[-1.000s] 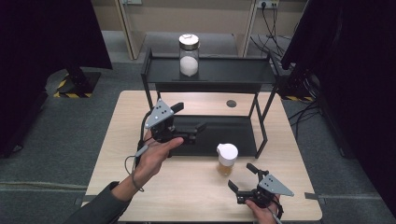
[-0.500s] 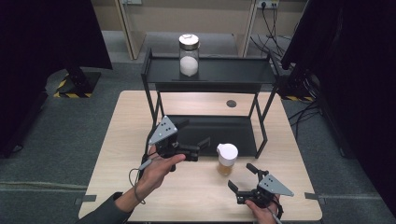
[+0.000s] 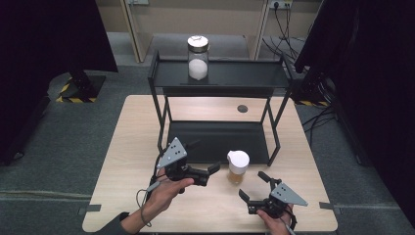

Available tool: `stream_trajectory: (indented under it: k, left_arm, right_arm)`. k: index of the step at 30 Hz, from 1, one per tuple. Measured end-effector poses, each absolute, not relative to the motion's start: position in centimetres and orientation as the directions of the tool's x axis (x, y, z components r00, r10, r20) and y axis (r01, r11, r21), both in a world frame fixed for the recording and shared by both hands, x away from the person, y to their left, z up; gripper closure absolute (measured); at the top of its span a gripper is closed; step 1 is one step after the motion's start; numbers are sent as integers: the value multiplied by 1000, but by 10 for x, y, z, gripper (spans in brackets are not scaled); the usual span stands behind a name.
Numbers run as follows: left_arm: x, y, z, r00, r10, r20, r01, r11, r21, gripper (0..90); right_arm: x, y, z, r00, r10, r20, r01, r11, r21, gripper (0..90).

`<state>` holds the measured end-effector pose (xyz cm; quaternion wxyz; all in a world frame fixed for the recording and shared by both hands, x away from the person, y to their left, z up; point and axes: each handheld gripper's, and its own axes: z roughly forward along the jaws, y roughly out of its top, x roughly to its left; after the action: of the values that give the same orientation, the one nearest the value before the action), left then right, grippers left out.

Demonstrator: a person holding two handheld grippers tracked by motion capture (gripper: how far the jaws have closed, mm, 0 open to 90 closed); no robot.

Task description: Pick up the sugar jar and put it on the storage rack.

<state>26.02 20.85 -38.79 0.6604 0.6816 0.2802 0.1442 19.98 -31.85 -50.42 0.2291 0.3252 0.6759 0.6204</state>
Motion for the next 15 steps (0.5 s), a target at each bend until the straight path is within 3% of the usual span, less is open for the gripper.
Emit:
stream_trajectory:
  k: [15]
  left_arm:
    - [252, 221, -429, 806, 563, -182, 192, 41, 980, 6]
  right_arm:
    - [200, -319, -504, -683, 725, 89, 151, 20, 988, 4]
